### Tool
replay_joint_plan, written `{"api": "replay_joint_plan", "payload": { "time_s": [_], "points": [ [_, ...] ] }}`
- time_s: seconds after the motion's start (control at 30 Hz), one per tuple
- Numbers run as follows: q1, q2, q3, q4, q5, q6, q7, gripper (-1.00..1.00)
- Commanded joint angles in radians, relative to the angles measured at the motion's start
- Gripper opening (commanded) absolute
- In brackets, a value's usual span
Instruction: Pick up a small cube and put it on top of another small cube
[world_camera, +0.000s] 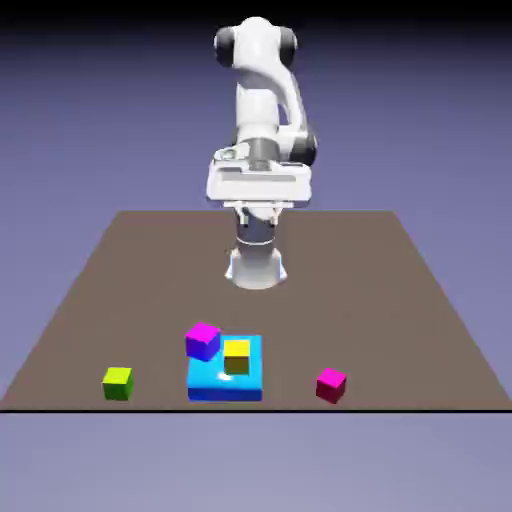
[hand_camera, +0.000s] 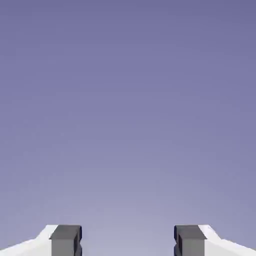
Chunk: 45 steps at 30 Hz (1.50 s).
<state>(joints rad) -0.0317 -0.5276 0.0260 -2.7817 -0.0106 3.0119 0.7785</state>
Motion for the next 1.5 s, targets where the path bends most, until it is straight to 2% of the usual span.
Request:
{"api": "replay_joint_plan", "payload": {
  "time_s": [0.0, 1.23, 1.3, 1.4, 1.43, 1.47],
  "points": [
    [-0.036, 0.035, 0.022, 0.023, -0.009, -0.021, 0.031, 0.0],
    [-1.377, 1.335, 0.818, 0.891, -0.334, -0.792, 1.182, 0.0],
    [-1.394, 1.351, 0.828, 0.902, -0.338, -0.801, 1.196, 0.0],
    [-1.321, 1.454, 0.744, 0.895, -0.403, -0.682, 1.224, 0.0],
    [-1.321, 1.454, 0.744, 0.895, -0.403, -0.682, 1.224, -1.0],
    [-1.321, 1.454, 0.744, 0.895, -0.403, -0.682, 1.224, -1.0]
  ]
}}
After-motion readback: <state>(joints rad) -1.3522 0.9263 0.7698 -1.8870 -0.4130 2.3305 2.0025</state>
